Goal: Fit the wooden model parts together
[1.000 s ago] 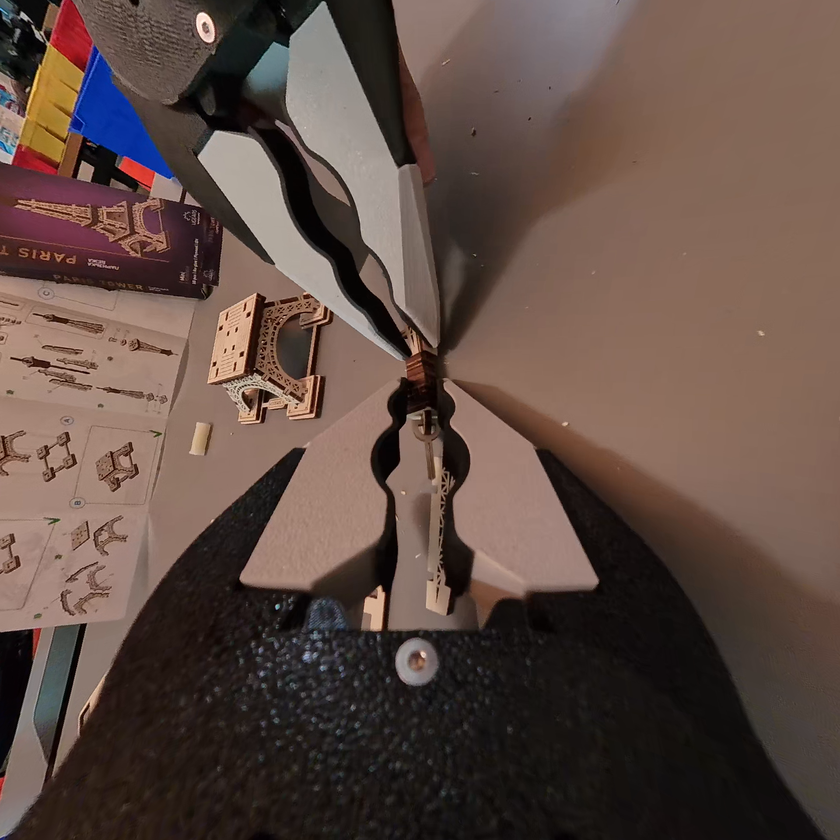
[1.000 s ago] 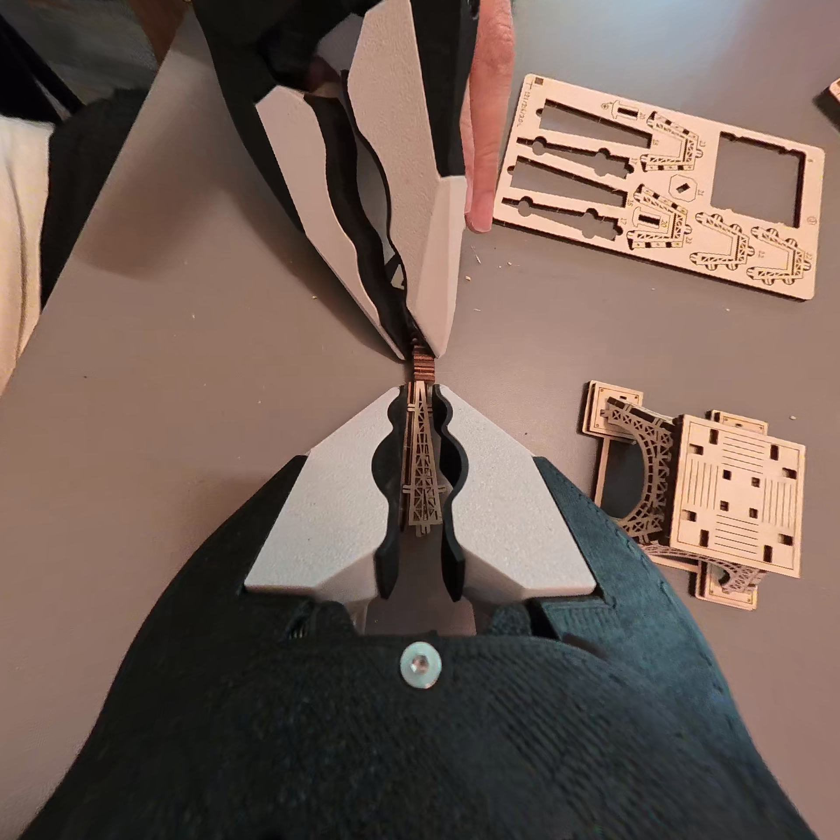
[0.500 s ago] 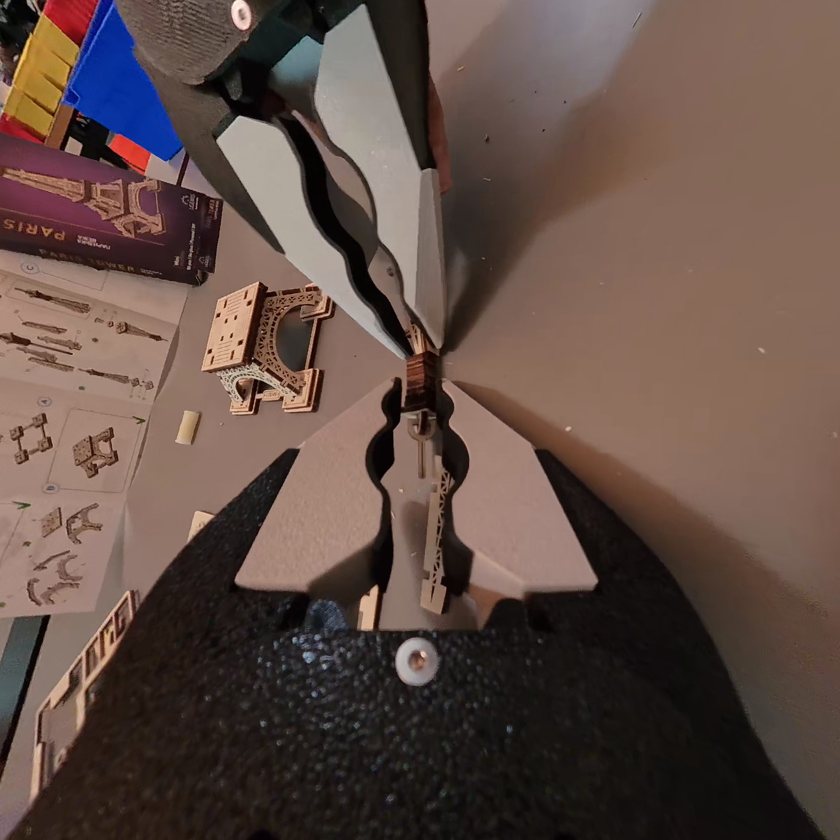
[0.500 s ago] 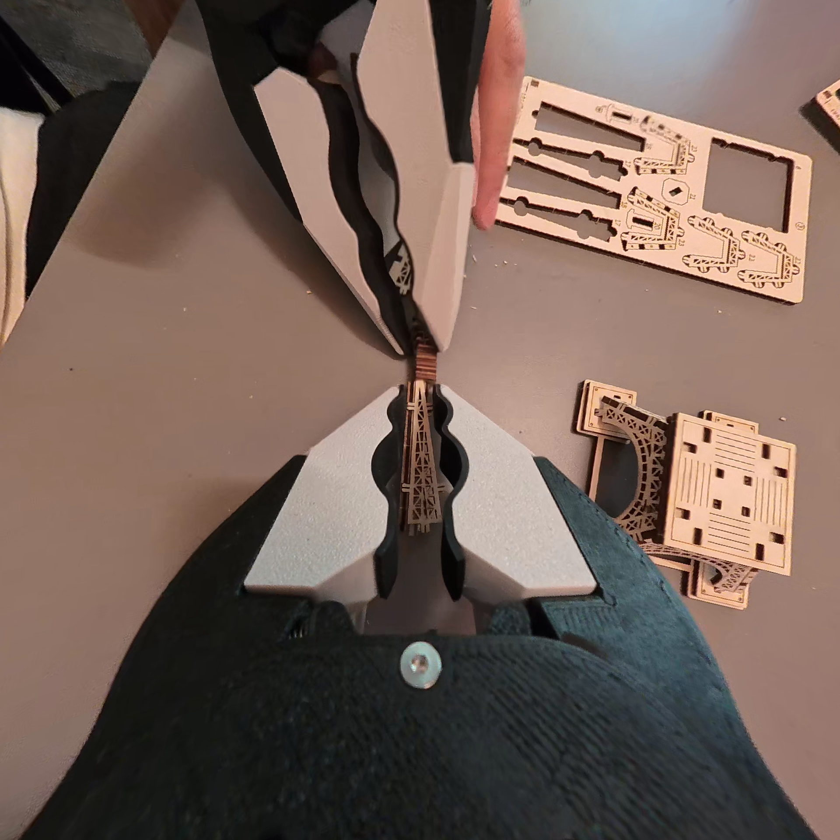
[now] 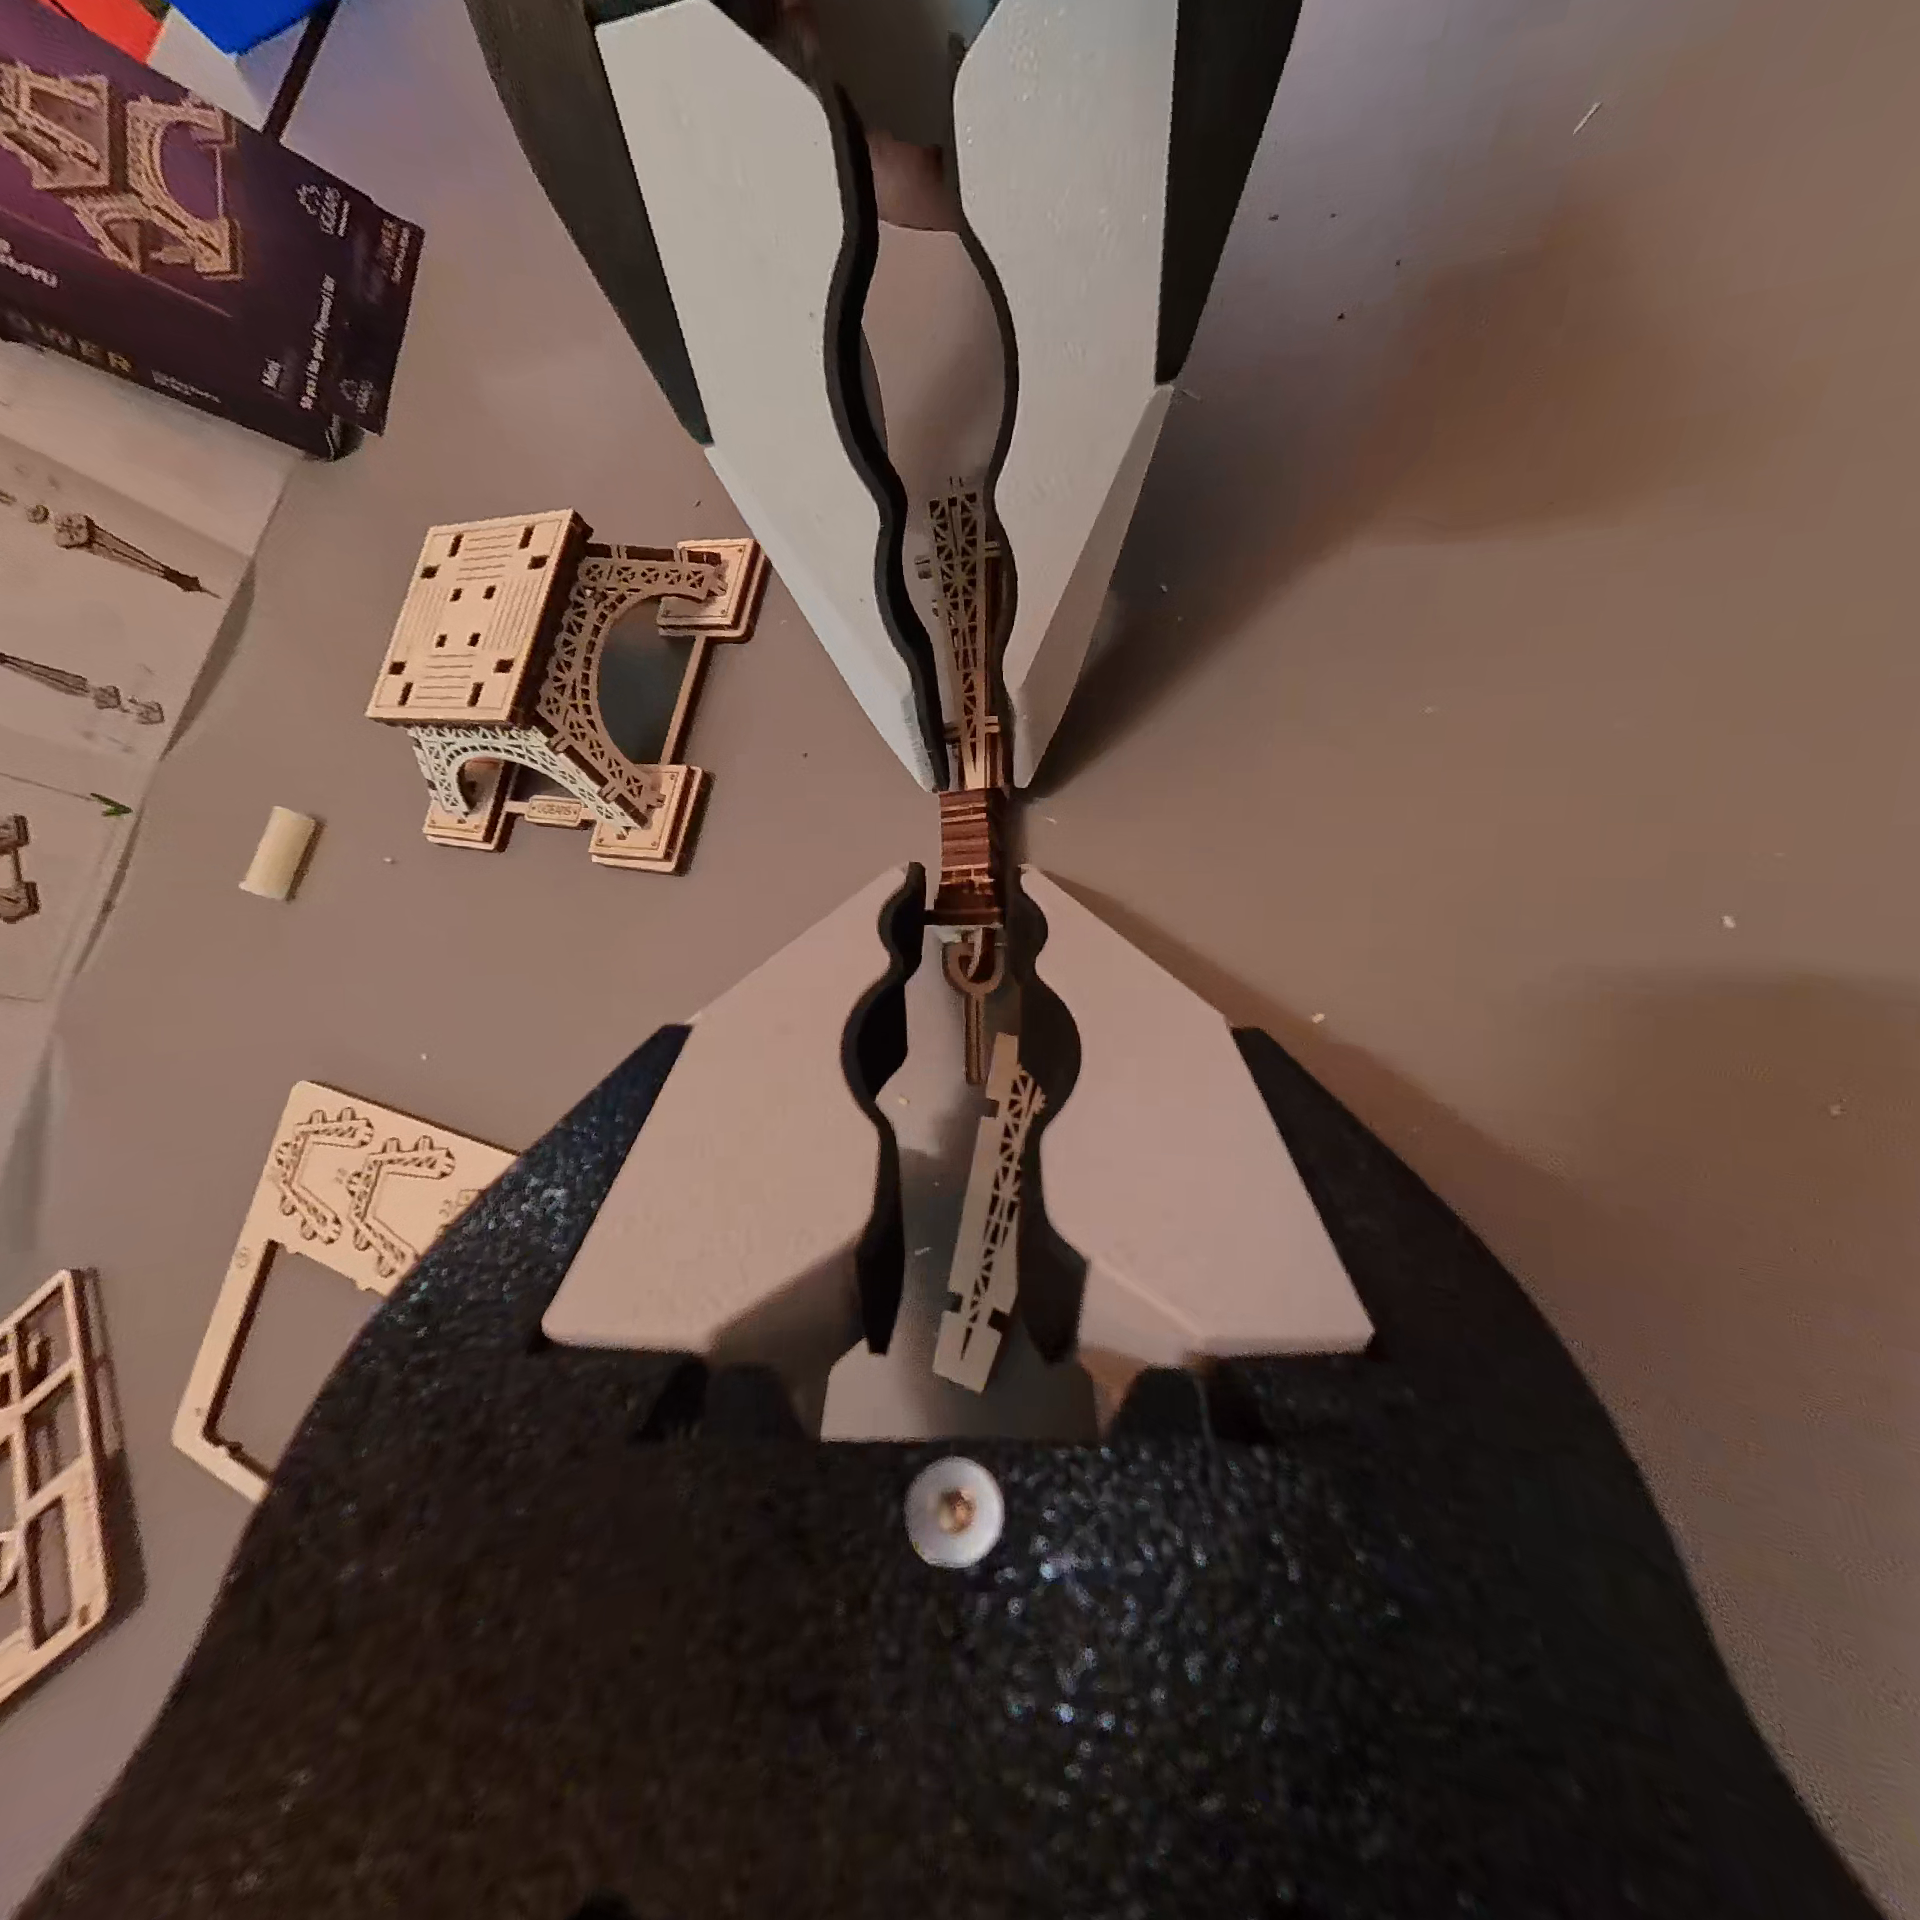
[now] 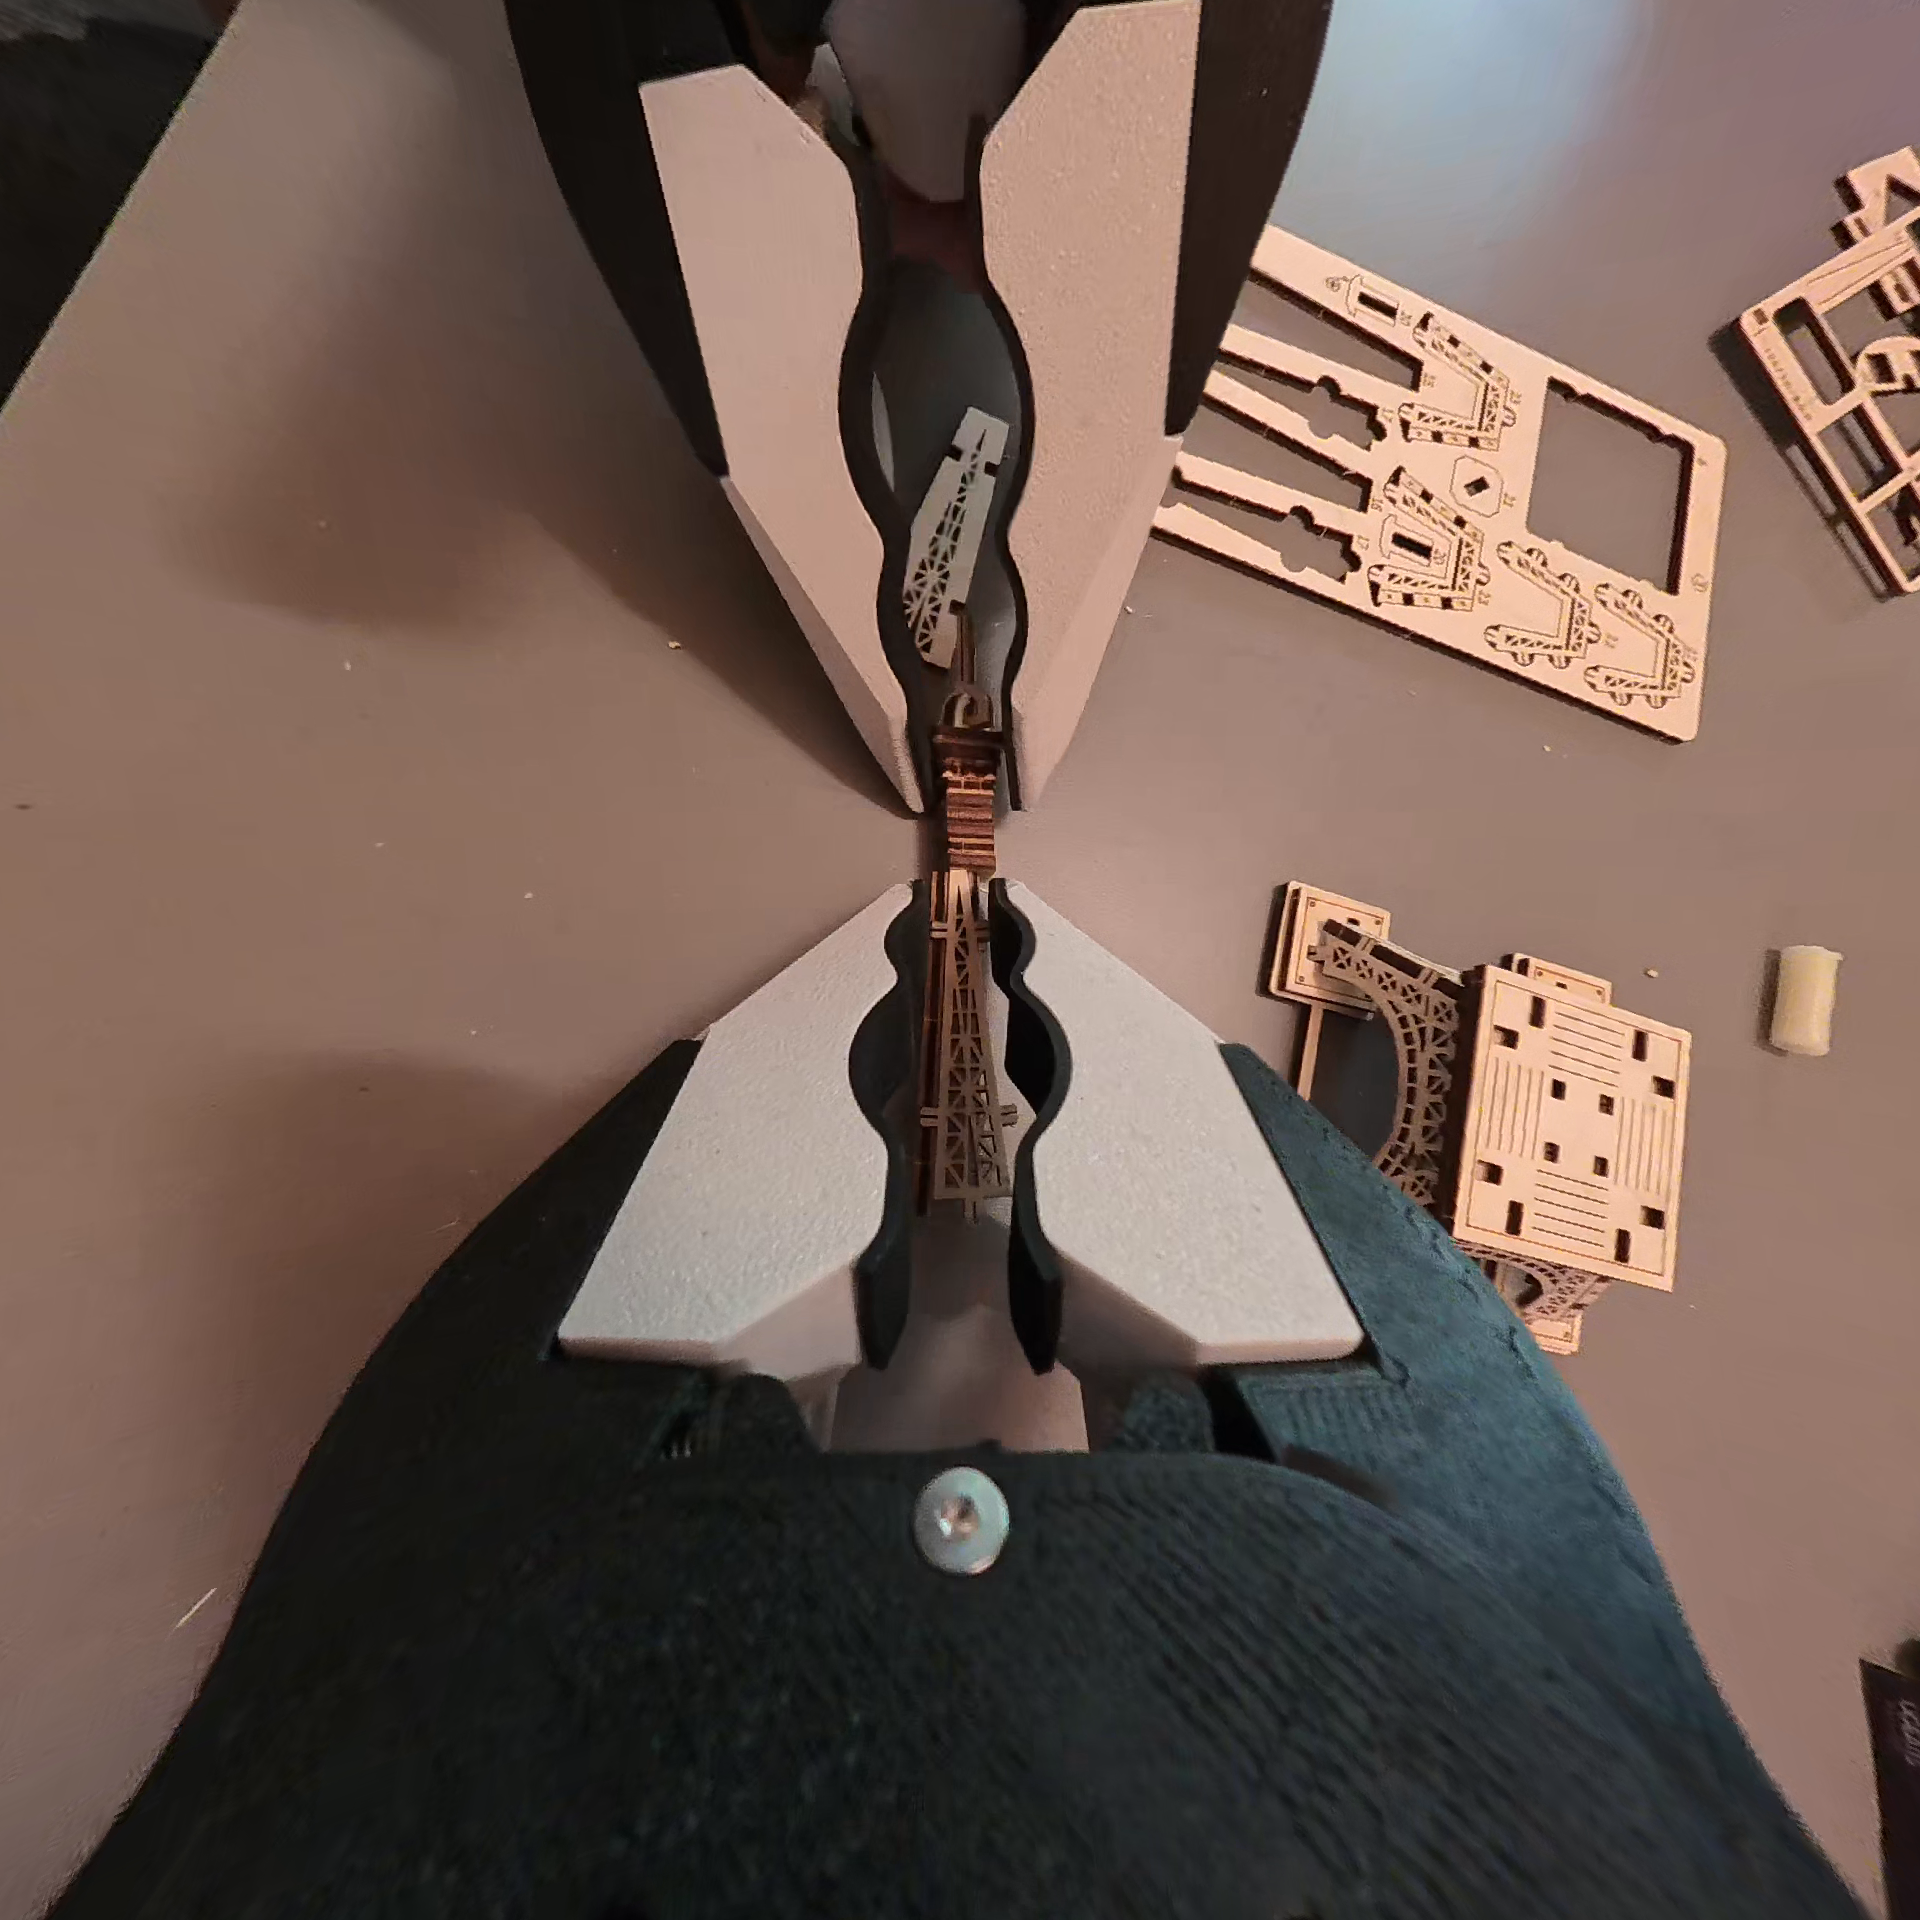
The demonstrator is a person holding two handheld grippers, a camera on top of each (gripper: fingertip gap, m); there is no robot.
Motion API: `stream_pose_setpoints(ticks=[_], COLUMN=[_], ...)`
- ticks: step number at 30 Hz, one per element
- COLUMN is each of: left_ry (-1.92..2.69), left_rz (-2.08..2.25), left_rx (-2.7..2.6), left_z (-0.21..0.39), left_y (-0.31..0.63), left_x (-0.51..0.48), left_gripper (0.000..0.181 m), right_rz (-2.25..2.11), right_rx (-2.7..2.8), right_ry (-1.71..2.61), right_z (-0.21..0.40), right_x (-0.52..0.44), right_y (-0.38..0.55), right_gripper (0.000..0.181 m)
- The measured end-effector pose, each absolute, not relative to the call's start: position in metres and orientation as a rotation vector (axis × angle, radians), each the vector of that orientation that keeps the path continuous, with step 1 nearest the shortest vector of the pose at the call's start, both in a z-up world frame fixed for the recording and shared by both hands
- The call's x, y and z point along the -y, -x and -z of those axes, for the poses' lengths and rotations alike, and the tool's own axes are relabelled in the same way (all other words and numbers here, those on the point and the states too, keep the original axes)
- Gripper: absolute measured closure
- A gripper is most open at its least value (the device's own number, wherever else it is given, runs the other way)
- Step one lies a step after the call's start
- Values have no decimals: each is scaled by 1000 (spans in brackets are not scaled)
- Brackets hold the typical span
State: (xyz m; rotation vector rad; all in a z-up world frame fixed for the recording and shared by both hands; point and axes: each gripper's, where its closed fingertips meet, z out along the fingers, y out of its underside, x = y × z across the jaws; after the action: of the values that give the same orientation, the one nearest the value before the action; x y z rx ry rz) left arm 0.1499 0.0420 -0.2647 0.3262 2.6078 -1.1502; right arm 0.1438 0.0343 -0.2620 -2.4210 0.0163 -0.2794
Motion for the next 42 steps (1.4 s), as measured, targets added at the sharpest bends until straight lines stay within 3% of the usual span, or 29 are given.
stream_pose_setpoints(ticks=[22, 25, 29, 32, 36, 42], left_ry=[-661, -621, -546, -392, 56, 574], left_rz=[1009, 1053, 1232, 1351, 1675, 2047], left_rx=[-1925, -1917, -1895, -1920, -1986, -2276], left_z=[184, 172, 149, 136, 120, 144], left_y=[-132, -125, -115, -117, -119, -104], left_x=[-49, -49, -46, -53, -70, -75], left_gripper=[168, 159, 160, 145, 144, 141], right_rz=[1373, 1549, 1613, 1736, 1839, 1978], right_rx=[390, 424, 435, 444, 471, 532], right_ry=[2063, 1983, 1933, 1854, 1794, 1678], right_z=[185, 169, 162, 151, 143, 128], right_x=[-41, -39, -40, -38, -38, -43], right_y=[-132, -128, -120, -118, -112, -102], right_gripper=[173, 173, 173, 173, 173, 173])
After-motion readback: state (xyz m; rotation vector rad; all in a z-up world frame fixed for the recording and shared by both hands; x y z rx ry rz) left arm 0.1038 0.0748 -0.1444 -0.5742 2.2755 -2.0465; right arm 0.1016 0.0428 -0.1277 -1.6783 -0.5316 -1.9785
